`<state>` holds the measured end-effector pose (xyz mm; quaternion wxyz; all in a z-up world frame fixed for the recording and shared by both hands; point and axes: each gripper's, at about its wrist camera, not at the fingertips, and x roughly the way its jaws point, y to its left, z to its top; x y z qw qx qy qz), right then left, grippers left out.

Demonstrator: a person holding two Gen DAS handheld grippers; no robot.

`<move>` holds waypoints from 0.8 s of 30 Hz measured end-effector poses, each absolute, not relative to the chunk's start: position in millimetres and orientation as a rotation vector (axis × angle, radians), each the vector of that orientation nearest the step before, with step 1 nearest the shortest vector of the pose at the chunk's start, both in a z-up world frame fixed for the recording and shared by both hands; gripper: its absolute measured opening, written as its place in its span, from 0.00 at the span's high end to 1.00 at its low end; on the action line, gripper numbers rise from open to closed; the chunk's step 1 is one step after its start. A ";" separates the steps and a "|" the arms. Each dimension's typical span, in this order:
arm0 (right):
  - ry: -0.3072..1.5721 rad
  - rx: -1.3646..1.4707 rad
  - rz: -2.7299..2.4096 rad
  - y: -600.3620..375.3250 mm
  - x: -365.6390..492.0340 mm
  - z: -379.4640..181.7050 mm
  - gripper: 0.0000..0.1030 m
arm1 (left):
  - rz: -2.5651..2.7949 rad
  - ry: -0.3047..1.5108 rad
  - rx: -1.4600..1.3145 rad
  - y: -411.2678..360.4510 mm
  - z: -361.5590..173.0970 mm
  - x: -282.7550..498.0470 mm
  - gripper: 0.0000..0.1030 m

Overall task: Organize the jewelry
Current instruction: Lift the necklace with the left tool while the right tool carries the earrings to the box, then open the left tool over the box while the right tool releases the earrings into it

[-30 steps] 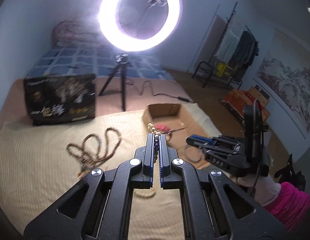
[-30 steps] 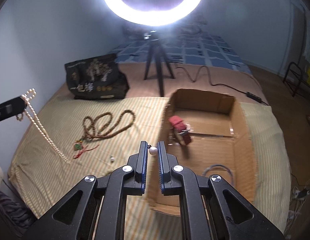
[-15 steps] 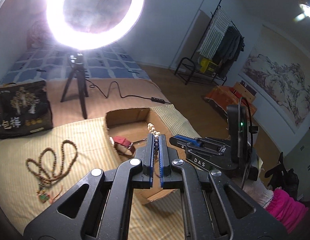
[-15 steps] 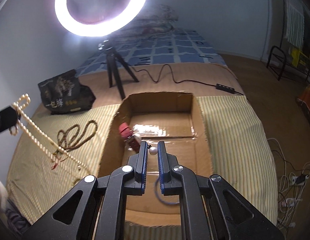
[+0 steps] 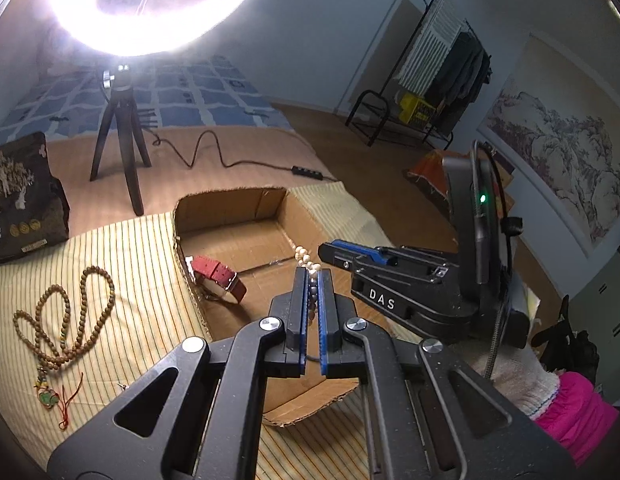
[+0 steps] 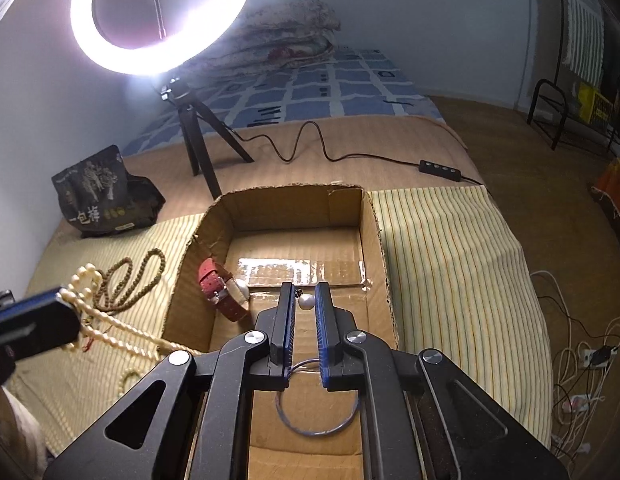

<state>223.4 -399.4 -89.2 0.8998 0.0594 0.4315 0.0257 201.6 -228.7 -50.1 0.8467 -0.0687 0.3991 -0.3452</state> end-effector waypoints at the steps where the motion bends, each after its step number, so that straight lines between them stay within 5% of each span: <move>1: 0.897 0.123 0.052 -399.3 224.4 -91.0 0.92 | -0.724 0.855 -0.140 -230.2 -54.4 202.6 0.98; 11: 0.917 0.137 0.031 -401.4 230.9 -99.0 0.90 | -0.714 0.926 -0.153 -226.3 -67.2 209.0 0.98; 16: 0.903 0.128 0.011 -401.2 226.9 -95.8 0.51 | -0.701 0.925 -0.138 -221.0 -65.9 206.5 0.98; 24: 0.885 0.126 0.000 -399.2 219.9 -87.7 0.51 | -0.680 0.912 -0.115 -208.0 -61.3 201.5 0.98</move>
